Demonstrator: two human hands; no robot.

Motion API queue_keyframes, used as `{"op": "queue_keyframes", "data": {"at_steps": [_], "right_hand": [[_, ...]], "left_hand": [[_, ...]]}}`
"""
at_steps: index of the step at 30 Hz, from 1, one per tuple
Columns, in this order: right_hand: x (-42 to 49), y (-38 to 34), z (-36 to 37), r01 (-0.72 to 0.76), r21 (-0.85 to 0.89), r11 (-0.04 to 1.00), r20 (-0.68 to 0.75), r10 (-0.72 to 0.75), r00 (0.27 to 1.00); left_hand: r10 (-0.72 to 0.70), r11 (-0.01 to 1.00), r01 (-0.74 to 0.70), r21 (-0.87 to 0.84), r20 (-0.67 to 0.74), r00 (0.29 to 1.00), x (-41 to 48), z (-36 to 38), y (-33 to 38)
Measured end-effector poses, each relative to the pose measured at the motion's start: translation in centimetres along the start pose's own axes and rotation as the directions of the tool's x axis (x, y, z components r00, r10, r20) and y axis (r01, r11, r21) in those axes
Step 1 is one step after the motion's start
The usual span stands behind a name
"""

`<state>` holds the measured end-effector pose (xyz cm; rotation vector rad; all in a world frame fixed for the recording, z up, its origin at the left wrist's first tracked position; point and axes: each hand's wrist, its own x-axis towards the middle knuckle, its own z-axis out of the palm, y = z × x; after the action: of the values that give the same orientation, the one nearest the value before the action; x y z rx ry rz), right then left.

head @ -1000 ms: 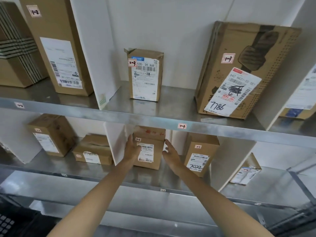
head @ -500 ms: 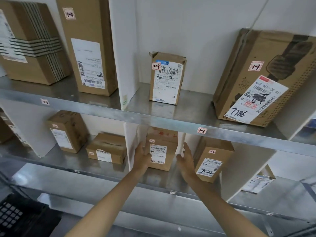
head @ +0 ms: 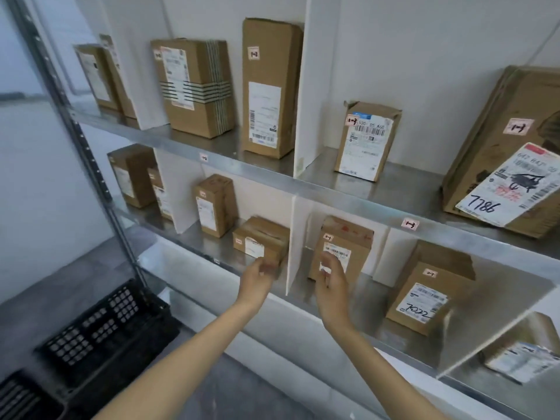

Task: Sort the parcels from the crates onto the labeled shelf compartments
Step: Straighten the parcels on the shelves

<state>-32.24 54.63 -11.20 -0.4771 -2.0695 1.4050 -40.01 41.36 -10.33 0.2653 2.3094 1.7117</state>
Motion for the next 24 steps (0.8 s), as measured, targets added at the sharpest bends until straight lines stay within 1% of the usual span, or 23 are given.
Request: {"op": "queue_keyframes", "data": {"at_steps": [4,10,14,19,21,24], "right_hand": [[-1.5,-1.5,2.3,-0.002,0.052,0.999,0.072,-0.002,0.997],[-0.8,-2.6,6.9,0.039,0.031,0.999,0.141,-0.043,0.989],[0.7,-3.0,10.3,0.019,-0.005,1.0,0.164,-0.018,0.986],[2.7,-2.4,15.5,-0.136,-0.016,0.991,0.132,0.137,0.982],[3.3,-1.8,17.0,-0.195,-0.025,0.981,0.097,0.196,0.976],[3.8,-1.3,18.5,-0.282,-0.033,0.959,-0.028,0.281,0.959]], "left_hand": [[-0.011,1.0,0.013,0.025,-0.112,0.994,-0.1,-4.4,-1.3],[-0.002,1.0,0.002,-0.002,-0.156,0.988,2.2,-9.1,-2.9],[0.002,1.0,-0.003,-0.01,-0.108,0.994,5.2,-11.9,-3.6],[-0.014,1.0,0.014,0.027,-0.026,1.0,10.7,-16.2,-4.9],[-0.019,1.0,0.019,0.018,0.021,1.0,12.5,-17.4,-5.5],[-0.03,0.999,0.027,0.031,0.114,0.993,14.6,-18.3,-6.4]]}}
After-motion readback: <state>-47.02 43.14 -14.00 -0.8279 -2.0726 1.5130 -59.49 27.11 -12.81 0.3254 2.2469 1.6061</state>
